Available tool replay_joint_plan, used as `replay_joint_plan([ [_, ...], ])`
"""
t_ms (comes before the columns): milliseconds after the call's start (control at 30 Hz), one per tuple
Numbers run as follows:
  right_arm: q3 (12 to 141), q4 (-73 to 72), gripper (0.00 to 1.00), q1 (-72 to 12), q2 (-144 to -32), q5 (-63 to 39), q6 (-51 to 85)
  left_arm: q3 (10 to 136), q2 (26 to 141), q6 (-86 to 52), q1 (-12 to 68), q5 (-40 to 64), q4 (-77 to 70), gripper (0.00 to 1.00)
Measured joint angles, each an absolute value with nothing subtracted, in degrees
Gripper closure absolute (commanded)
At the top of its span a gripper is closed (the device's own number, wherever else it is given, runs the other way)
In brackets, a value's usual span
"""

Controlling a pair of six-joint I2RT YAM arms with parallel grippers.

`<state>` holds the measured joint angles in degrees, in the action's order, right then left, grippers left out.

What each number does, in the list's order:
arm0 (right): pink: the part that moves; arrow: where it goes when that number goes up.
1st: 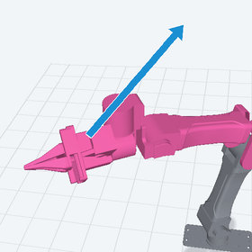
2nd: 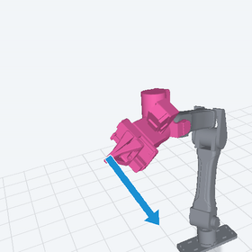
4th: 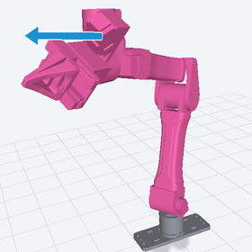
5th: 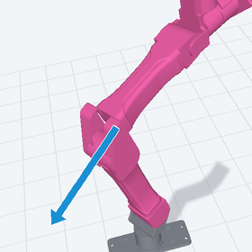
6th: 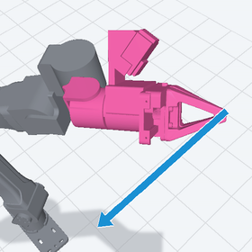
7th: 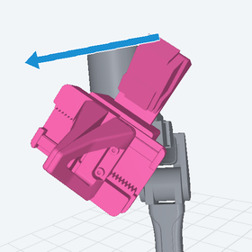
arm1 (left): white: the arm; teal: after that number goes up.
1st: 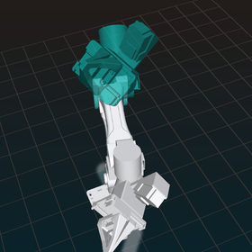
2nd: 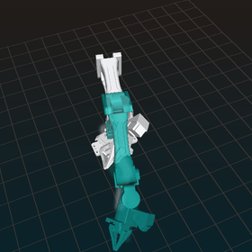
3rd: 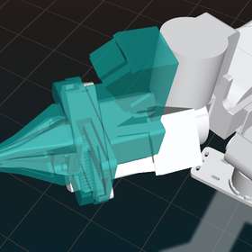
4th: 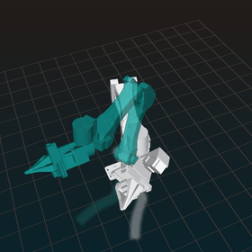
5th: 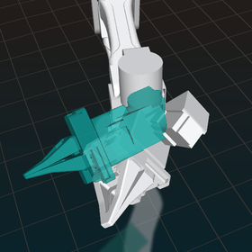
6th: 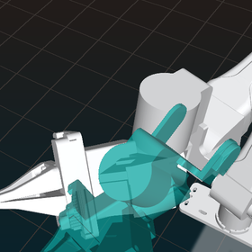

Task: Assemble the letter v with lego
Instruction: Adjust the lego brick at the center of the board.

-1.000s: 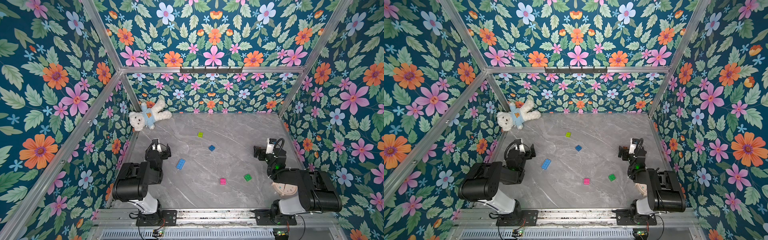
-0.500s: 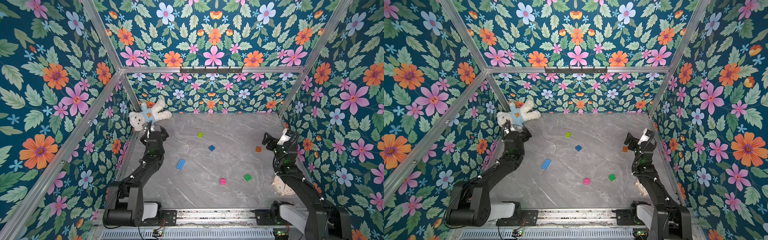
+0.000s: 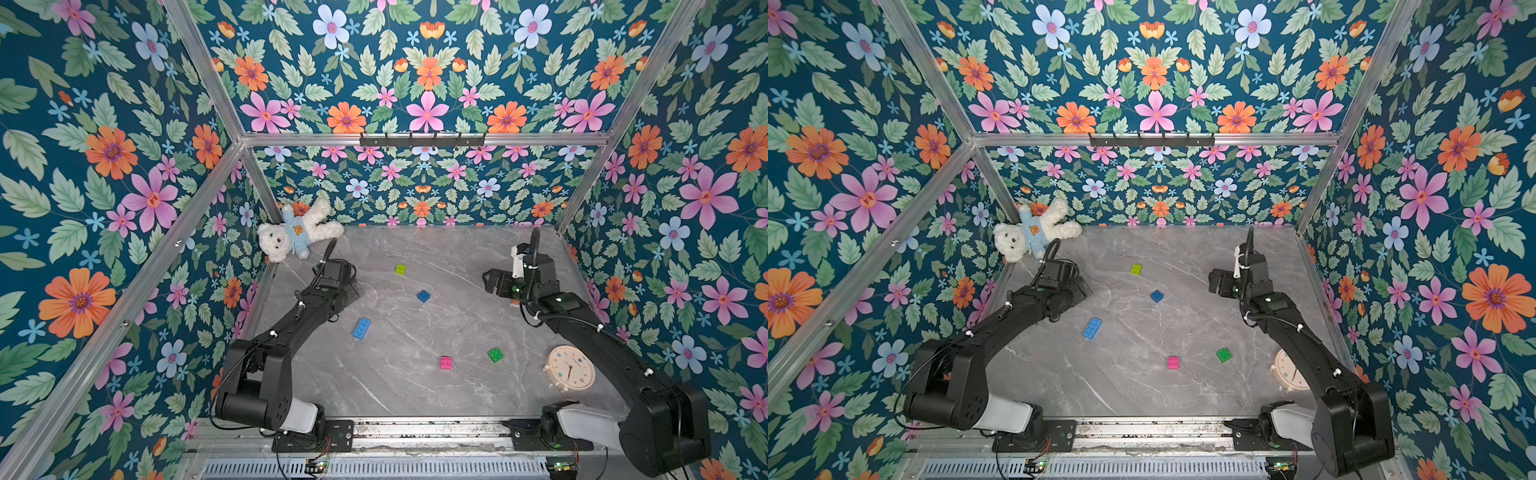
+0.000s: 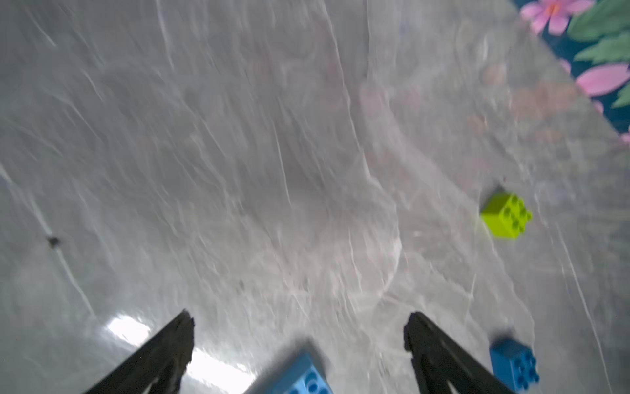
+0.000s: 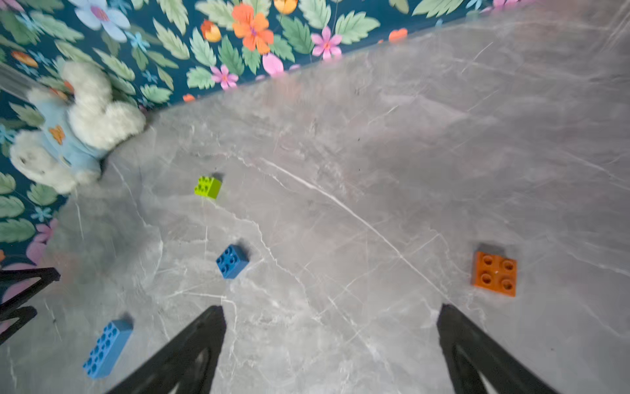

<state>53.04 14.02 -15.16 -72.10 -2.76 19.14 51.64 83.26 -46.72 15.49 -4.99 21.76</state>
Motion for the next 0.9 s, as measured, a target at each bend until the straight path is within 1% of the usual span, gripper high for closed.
replay_joint_plan([
  [167, 52.3, 18.1, 0.01, -17.0, -73.5, -1.7, 16.1, 47.8, 80.8, -53.5, 20.0, -5.1, 25.8, 0.04],
  [433, 47.7, 17.9, 0.01, -17.1, -69.2, -1.4, 14.4, 45.7, 82.7, -61.6, 26.5, -4.8, 26.3, 0.04],
  [567, 46.2, 17.3, 0.01, -17.1, -66.7, -2.1, 14.2, 44.6, 84.1, -64.6, 27.1, -4.7, 25.2, 0.03],
  [667, 45.4, 16.4, 0.01, -17.1, -64.9, -2.7, 14.1, 44.4, 85.5, -66.1, 27.8, -4.6, 24.7, 0.01],
  [800, 43.9, 15.7, 0.01, -17.1, -63.0, -2.9, 13.8, 44.5, 86.7, -67.4, 28.1, -5.0, 23.5, 0.01],
  [900, 43.0, 14.5, 0.01, -17.1, -62.0, -3.0, 13.7, 45.5, 88.1, -67.4, 28.1, -6.3, 22.4, 0.04],
])
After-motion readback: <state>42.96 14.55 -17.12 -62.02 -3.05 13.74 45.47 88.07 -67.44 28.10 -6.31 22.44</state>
